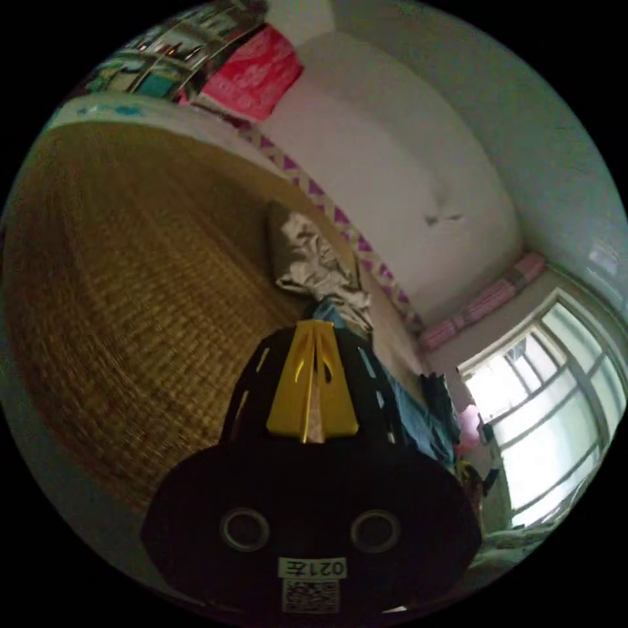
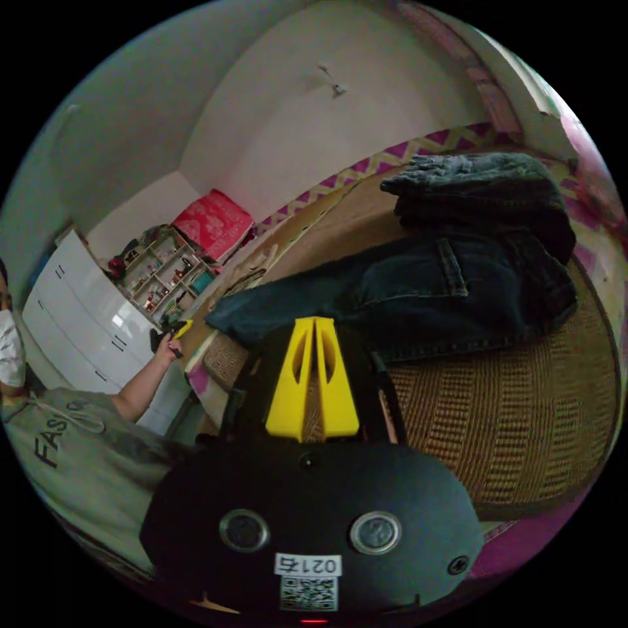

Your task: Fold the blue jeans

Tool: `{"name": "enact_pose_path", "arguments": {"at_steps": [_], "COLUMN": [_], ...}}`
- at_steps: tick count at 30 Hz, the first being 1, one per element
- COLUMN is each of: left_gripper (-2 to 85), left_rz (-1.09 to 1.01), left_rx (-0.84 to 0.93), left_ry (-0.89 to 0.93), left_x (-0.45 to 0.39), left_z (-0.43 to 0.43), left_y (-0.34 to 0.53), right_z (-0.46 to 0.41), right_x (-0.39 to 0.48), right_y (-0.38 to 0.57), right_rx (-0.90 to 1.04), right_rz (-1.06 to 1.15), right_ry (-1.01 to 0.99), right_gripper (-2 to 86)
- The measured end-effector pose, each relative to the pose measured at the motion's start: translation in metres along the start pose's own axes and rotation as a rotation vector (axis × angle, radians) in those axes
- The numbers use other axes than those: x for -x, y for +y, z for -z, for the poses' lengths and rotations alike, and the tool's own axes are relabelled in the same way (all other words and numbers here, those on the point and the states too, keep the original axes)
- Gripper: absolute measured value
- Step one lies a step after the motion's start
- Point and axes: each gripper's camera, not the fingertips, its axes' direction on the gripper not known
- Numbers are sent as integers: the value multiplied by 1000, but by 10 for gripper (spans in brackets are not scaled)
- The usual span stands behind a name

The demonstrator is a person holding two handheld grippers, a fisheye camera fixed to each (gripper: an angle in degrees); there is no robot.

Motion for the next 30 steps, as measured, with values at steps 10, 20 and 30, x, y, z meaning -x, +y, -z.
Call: {"name": "enact_pose_path", "arguments": {"at_steps": [10, 20, 30], "left_gripper": [65, 87, 106], "left_rz": [-697, -637, -782], "left_rx": [391, 336, 342], "left_ry": [73, 17, -167], "left_x": [-157, -225, -271], "left_z": [-137, -166, -169], "left_y": [16, 93, 140], "right_z": [-67, -82, -118], "right_x": [-18, 40, 35], "right_y": [-122, -123, -150], "right_rx": [249, 48, 168], "right_rz": [424, 314, 395], "right_ry": [495, 307, 516], "right_gripper": [103, 136, 131]}}
